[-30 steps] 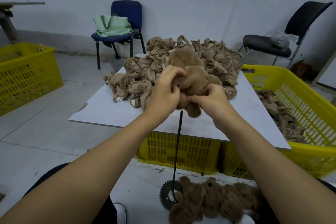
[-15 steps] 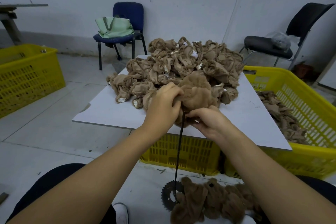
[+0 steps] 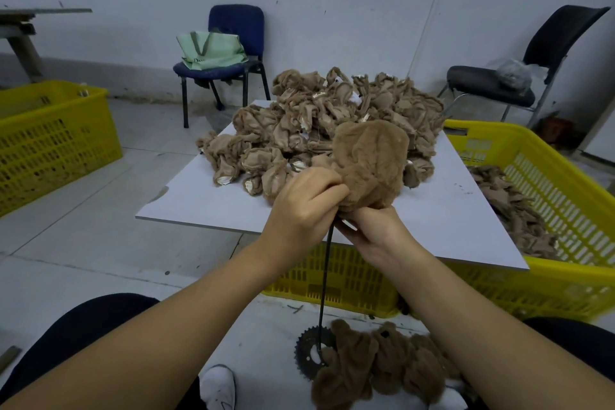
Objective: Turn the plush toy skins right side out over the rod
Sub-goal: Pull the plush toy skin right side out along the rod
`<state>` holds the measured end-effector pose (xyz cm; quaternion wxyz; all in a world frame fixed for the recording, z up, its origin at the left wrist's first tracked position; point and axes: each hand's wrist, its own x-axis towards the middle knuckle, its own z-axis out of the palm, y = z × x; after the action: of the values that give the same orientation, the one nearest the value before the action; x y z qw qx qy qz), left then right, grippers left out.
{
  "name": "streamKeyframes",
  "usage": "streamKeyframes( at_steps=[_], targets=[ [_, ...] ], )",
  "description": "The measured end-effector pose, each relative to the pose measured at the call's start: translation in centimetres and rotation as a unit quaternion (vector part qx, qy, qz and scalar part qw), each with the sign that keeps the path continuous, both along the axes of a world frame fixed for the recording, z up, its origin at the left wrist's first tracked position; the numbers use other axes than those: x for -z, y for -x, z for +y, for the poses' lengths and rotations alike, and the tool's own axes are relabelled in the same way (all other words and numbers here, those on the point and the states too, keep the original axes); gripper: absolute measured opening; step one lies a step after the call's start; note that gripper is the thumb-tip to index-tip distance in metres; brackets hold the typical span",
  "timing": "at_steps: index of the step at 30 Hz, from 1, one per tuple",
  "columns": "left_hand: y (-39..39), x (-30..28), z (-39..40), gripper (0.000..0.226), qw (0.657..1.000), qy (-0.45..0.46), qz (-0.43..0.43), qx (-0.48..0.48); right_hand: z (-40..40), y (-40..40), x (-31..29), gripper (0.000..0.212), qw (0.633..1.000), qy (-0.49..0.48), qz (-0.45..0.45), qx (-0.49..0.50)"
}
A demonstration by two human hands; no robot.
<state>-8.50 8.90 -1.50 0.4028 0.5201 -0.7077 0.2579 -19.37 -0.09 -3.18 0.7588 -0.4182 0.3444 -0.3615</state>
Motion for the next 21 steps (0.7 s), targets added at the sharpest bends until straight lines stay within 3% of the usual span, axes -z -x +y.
streamKeyframes(
  at_steps=[5,10,13,15,19,21],
  targets=[
    [0.5,1.4,0.2,0.009,0.998,-0.046,-0.014,-0.027,0.3,-0.3,1.3,0.028,0.996,-0.07,0.06,0.007],
    [1.5,3.3,0.1,0.021,0.995,-0.083,0.04,-0.03,1.5,-1.0,2.1,0.041,0.983,-0.163,0.089,0.0],
    [1.9,3.4,0.4,0.054,0.973,-0.11,0.2,-0.047,1.4,-0.8,1.5,0.041,0.985,-0.136,0.107,0.005],
    [1.8,3.1,0.4,0.044,0.954,-0.116,0.267,-0.077,1.3,-0.4,1.0,0.04,0.985,-0.119,0.125,0.013],
    [1.7,3.0,0.6,0.024,0.94,-0.144,0.3,-0.078,1.6,0.4,0.4,0.019,0.981,-0.034,0.176,0.07],
    [1.8,3.0,0.7,0.022,0.942,-0.134,0.301,-0.069,1.9,0.7,0.0,0.027,0.978,0.032,0.181,0.097]
  ],
)
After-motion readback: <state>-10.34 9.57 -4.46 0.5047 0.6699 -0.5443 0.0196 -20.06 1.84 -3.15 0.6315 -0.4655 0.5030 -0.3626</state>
